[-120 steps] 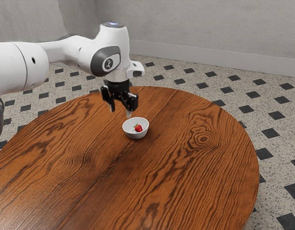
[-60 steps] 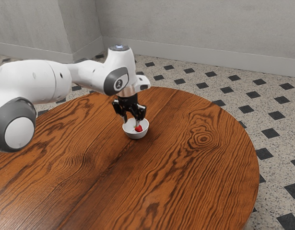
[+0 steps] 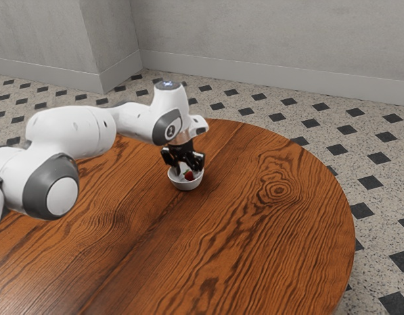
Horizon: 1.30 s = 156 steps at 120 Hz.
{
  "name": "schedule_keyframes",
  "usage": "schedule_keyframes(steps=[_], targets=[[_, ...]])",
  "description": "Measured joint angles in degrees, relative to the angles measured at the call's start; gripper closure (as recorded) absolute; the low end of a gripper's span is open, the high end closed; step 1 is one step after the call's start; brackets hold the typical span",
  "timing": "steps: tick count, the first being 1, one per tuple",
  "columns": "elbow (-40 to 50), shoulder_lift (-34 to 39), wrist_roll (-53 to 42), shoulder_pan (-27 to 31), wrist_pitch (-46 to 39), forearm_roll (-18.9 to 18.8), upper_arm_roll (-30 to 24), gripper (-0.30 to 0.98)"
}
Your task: Take strawberry from the bowl
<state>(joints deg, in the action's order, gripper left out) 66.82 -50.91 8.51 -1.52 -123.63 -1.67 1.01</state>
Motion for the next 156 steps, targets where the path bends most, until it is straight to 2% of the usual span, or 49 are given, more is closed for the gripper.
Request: schedule_keyframes(steps=[54, 114, 156], targets=[[-3.27, -2.76, 0.0, 0.12, -0.72, 0.11, -0.39, 0.32], [-3.39, -3.12, 0.29, 0.11, -0.86, -0.41, -0.4, 0.52], [-3.37, -2.4, 0.86, 0.11, -0.67, -0.51, -0.72, 0.56]])
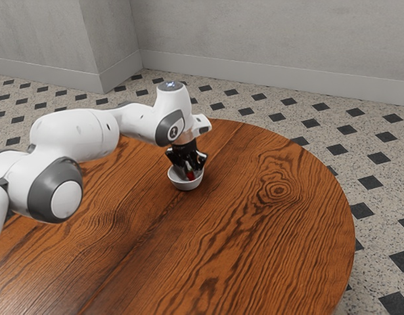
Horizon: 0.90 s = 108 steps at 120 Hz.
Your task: Take strawberry from the bowl
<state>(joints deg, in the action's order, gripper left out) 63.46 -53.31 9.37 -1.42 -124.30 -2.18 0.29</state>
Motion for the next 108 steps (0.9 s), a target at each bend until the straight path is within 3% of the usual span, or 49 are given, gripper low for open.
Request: schedule_keyframes(steps=[58, 108], targets=[[1.61, 6.98, 0.11, -1.2, 0.93, 0.04, -1.79, 0.59], [0.88, 5.26, 0.74, -5.57, 0.66, -0.49, -6.52, 0.61]])
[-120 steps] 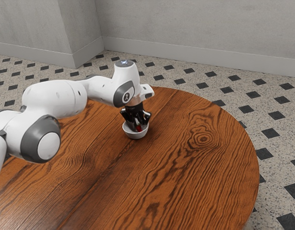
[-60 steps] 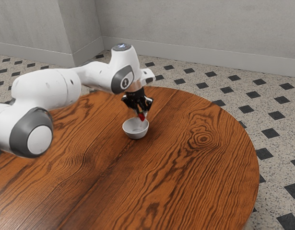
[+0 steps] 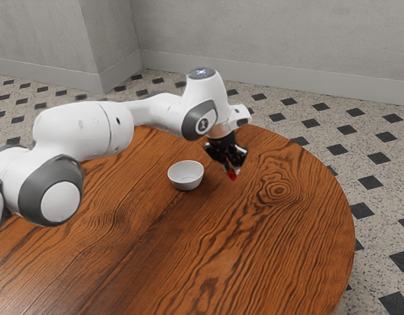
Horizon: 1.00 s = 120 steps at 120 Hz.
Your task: Take strawberry from the bowl
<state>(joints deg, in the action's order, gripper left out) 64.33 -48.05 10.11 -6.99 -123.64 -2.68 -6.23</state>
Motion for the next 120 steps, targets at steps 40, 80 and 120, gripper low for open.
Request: schedule_keyframes(steps=[40, 80, 120], targets=[[0.05, -1.1, -0.21, -0.96, -0.58, 0.15, -0.26, 0.22], [5.95, 17.24, -0.56, -1.7, 7.71, -2.85, -0.3, 0.05], [4.53, 23.82, -0.74, -1.71, 20.01, -3.3, -0.81, 0.01]])
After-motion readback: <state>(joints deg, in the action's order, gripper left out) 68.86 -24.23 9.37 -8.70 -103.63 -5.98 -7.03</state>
